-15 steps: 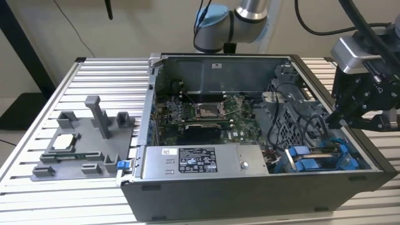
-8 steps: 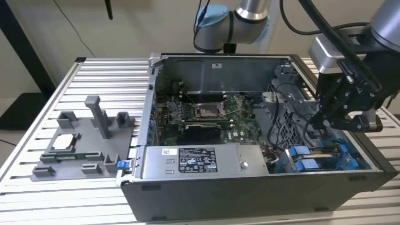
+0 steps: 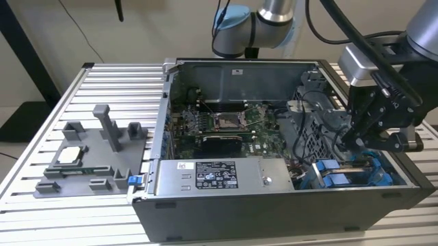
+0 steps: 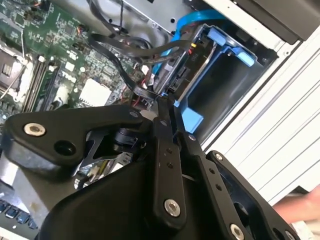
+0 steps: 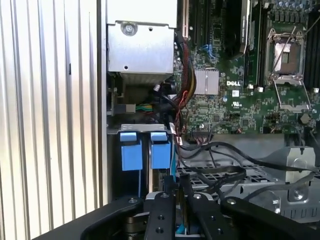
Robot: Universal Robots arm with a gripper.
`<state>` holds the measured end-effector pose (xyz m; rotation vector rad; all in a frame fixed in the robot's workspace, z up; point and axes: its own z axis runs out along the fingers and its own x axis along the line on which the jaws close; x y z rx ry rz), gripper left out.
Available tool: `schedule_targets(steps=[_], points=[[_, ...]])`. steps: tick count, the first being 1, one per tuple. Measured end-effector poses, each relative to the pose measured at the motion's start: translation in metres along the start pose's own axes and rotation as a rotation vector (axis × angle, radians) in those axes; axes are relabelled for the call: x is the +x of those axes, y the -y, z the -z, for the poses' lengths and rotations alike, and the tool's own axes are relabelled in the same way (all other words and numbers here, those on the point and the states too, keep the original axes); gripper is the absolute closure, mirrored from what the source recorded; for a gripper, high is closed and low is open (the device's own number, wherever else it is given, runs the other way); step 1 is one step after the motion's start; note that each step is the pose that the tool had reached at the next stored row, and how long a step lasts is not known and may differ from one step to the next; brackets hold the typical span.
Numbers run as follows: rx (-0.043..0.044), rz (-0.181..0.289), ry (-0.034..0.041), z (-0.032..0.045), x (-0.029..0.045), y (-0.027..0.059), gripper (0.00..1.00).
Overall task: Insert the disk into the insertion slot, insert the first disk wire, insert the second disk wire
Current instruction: 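Insert the first disk wire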
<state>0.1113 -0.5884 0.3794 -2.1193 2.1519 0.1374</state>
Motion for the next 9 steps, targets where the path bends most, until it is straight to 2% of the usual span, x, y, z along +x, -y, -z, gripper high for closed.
schedule_targets(steps=[9], points=[[0.0000,0.000,-0.0006,-0.0004,0.0003,0.0000,1.00]])
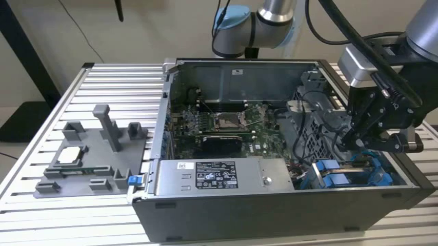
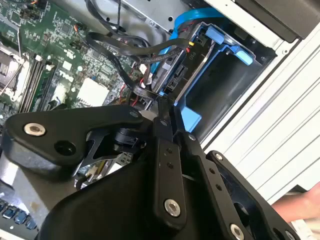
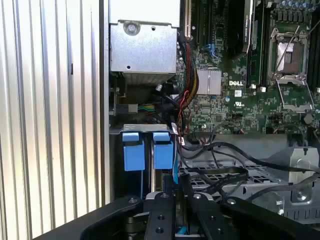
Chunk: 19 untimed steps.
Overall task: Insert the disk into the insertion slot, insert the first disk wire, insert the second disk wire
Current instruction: 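Insert the first disk wire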
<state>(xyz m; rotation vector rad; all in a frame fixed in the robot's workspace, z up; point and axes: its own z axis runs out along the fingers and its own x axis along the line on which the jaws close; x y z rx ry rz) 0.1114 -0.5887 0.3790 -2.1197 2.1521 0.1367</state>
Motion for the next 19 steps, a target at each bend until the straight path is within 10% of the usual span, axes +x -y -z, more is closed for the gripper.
schedule_targets(steps=[19], points=[[0.0007,0.000,-0.0144,-0.0228,0.0029,0.0080,1.00]])
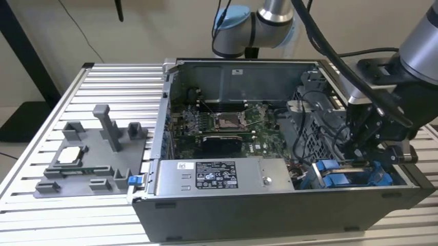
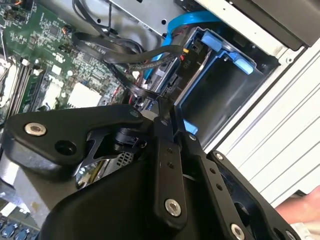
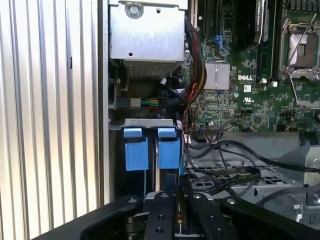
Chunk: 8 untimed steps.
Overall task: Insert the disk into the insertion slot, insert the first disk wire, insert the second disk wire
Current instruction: 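Insert the first disk wire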
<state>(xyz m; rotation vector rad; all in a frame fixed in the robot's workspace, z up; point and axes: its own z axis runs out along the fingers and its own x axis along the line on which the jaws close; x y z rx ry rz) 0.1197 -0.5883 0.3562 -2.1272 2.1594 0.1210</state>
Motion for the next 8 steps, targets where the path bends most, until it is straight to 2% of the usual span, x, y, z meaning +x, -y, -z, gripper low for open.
schedule_targets(steps=[3,8], points=[[0.0025,0.000,-0.0002,-0.0043,0.0003,0.0015,1.00],[0.0116,0.001,0.0000,-0.0089,0.0005,0.0033,1.00]])
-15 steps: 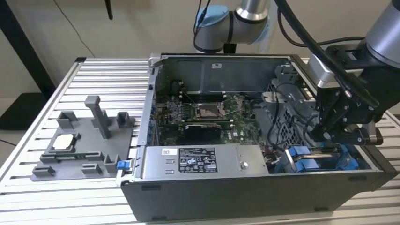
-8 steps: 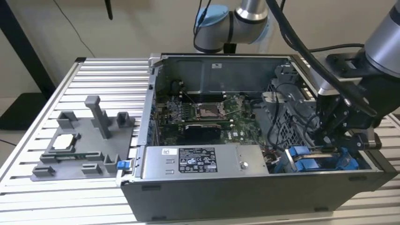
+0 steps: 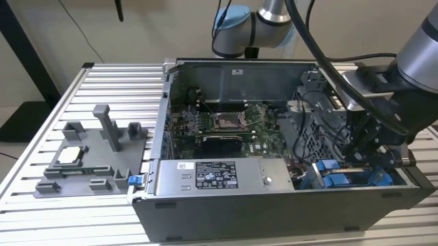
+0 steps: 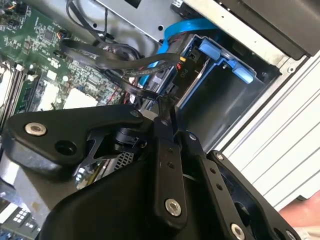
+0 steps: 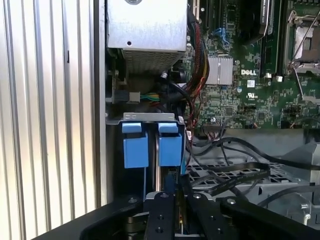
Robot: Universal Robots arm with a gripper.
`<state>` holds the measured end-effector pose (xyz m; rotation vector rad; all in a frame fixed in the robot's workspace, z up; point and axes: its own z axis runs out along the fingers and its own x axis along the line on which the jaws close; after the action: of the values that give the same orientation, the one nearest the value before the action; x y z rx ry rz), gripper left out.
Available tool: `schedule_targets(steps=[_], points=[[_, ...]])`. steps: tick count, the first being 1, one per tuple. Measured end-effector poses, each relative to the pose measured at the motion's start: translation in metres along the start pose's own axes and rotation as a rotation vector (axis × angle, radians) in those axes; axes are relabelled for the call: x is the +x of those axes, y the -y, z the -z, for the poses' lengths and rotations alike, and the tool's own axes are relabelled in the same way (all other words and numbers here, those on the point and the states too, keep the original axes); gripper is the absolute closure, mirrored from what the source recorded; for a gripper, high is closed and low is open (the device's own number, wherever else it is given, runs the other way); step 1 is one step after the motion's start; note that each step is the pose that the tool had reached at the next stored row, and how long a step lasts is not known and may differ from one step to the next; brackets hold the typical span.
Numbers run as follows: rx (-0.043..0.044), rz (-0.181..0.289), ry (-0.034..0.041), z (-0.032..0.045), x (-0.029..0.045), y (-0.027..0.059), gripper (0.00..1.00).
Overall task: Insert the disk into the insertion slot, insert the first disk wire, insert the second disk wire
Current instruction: 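Insert the first disk wire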
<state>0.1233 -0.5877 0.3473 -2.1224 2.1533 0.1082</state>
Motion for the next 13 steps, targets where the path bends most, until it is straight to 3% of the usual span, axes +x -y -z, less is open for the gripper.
schedule_targets(steps=[13], points=[[0.0145,0.003,0.0002,-0.0051,0.0006,0.0013,1.00]])
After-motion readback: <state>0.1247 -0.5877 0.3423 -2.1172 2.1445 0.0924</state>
